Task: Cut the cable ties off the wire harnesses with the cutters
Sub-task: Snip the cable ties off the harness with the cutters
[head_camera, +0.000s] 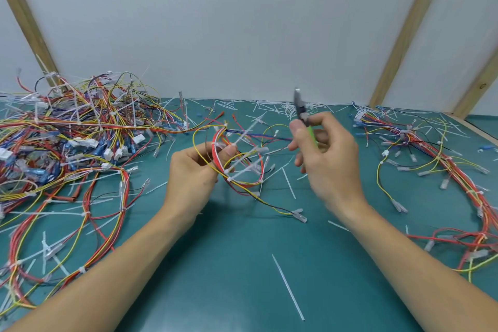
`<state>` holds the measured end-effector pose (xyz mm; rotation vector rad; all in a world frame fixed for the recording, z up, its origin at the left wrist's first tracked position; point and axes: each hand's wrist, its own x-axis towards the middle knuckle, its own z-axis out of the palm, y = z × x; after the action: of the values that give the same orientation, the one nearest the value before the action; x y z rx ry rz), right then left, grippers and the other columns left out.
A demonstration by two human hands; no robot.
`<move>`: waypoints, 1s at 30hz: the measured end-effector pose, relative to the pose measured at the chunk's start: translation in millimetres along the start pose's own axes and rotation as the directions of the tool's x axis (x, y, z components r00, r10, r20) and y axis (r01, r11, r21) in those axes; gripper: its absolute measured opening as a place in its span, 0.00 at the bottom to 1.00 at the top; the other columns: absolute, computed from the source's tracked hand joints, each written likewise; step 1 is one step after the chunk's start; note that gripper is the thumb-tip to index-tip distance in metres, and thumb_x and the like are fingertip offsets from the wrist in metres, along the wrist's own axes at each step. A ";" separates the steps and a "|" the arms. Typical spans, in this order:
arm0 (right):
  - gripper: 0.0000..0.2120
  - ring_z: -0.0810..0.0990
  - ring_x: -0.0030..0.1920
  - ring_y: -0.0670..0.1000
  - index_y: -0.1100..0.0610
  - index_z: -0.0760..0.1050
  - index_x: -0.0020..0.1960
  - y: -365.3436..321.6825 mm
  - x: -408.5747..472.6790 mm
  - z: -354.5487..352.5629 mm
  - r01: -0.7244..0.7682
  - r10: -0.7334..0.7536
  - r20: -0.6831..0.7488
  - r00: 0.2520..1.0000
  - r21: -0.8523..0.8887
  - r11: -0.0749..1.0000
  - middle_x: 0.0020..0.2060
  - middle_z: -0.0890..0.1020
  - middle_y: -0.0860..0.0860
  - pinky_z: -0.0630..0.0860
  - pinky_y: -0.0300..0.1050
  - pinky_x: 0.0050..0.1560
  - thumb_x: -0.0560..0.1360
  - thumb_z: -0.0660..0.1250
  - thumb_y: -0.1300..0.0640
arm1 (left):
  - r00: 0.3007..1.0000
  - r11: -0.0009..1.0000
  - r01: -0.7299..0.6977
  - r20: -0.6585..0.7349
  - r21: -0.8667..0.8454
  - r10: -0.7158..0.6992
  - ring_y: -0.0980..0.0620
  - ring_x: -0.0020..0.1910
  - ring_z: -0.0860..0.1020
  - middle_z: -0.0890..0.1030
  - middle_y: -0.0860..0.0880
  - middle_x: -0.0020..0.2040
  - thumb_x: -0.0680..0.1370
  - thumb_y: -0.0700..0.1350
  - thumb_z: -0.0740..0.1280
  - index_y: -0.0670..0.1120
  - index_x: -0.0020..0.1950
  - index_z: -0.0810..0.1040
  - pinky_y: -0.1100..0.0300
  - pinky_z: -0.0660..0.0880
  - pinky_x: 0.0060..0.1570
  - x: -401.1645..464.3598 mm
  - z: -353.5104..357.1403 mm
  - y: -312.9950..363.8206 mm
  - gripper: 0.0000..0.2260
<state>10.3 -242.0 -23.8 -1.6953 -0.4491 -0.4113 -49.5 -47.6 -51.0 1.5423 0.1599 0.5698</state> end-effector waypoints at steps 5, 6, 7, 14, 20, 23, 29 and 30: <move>0.17 0.79 0.36 0.49 0.47 0.76 0.44 0.5 -16.6 7.0 0.215 -0.113 0.211 0.971 -0.561 0.800 0.31 0.79 0.40 0.76 0.47 0.38 0.73 0.68 0.33 | 0.998 1.000 0.012 -0.061 -0.010 -0.013 0.60 0.25 0.71 0.79 0.55 0.26 0.76 0.48 0.74 0.46 0.42 0.84 0.71 0.69 0.29 1.2 -2.3 0.9 0.06; 0.17 0.80 0.39 0.49 0.46 0.77 0.44 1.9 -17.5 7.5 0.224 -0.099 0.233 0.967 -0.604 0.765 0.33 0.80 0.40 0.75 0.46 0.39 0.73 0.69 0.32 | 0.998 1.000 0.015 -0.061 -0.006 -0.015 0.60 0.25 0.71 0.80 0.53 0.28 0.75 0.48 0.74 0.46 0.42 0.84 0.71 0.69 0.29 1.5 -2.5 0.7 0.06; 0.17 0.81 0.41 0.49 0.45 0.78 0.45 2.9 -17.4 7.1 0.229 -0.092 0.244 0.965 -0.624 0.747 0.35 0.81 0.39 0.74 0.45 0.40 0.72 0.69 0.32 | 0.998 1.000 0.017 -0.056 -0.005 -0.018 0.59 0.26 0.72 0.82 0.51 0.30 0.75 0.47 0.74 0.46 0.42 0.84 0.70 0.69 0.29 1.5 -2.8 0.9 0.06; 0.22 0.76 0.38 0.42 0.43 0.79 0.45 0.4 -12.2 3.3 0.273 -0.158 0.237 0.959 -0.609 0.745 0.35 0.79 0.36 0.65 0.34 0.36 0.69 0.65 0.26 | 0.999 0.998 -0.034 0.000 -0.061 0.034 0.58 0.29 0.81 0.84 0.52 0.31 0.75 0.36 0.73 0.40 0.42 0.82 0.70 0.73 0.31 -0.5 -0.6 0.4 0.02; 0.21 0.80 0.40 0.45 0.43 0.79 0.45 0.3 -14.1 4.4 0.302 -0.172 0.259 0.950 -0.632 0.714 0.38 0.82 0.38 0.65 0.39 0.34 0.69 0.65 0.26 | 0.999 0.996 -0.053 0.006 -0.071 0.054 0.60 0.31 0.81 0.84 0.53 0.32 0.75 0.34 0.73 0.35 0.45 0.81 0.69 0.77 0.35 0.7 -0.4 -0.6 0.03; 0.20 0.80 0.40 0.45 0.43 0.78 0.45 0.6 -15.3 5.7 0.312 -0.188 0.254 0.949 -0.649 0.694 0.36 0.79 0.37 0.62 0.35 0.33 0.70 0.67 0.27 | 0.999 0.995 -0.053 0.008 -0.083 0.054 0.58 0.32 0.82 0.84 0.53 0.33 0.74 0.35 0.73 0.32 0.48 0.81 0.67 0.78 0.36 0.9 -0.8 -1.2 0.06; 0.21 0.75 0.38 0.41 0.42 0.77 0.45 1.4 -15.4 6.3 0.305 -0.185 0.247 0.951 -0.658 0.689 0.35 0.75 0.35 0.58 0.33 0.33 0.70 0.64 0.26 | 0.998 0.996 -0.060 -0.003 -0.069 0.059 0.57 0.33 0.81 0.84 0.53 0.33 0.73 0.38 0.74 0.39 0.44 0.83 0.68 0.77 0.36 0.2 -0.3 -0.8 0.04; 0.21 0.75 0.39 0.41 0.42 0.77 0.45 1.7 -15.4 6.4 0.305 -0.183 0.249 0.951 -0.656 0.691 0.36 0.75 0.34 0.58 0.33 0.33 0.70 0.63 0.26 | 0.998 0.996 -0.060 -0.002 -0.071 0.060 0.57 0.33 0.82 0.84 0.52 0.33 0.73 0.38 0.74 0.38 0.45 0.83 0.68 0.76 0.36 0.3 -0.2 -0.8 0.04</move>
<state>-1.8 -237.1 -34.1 -2.4266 -0.7115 -0.7005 -49.1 -47.2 -51.7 1.4816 0.0927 0.6166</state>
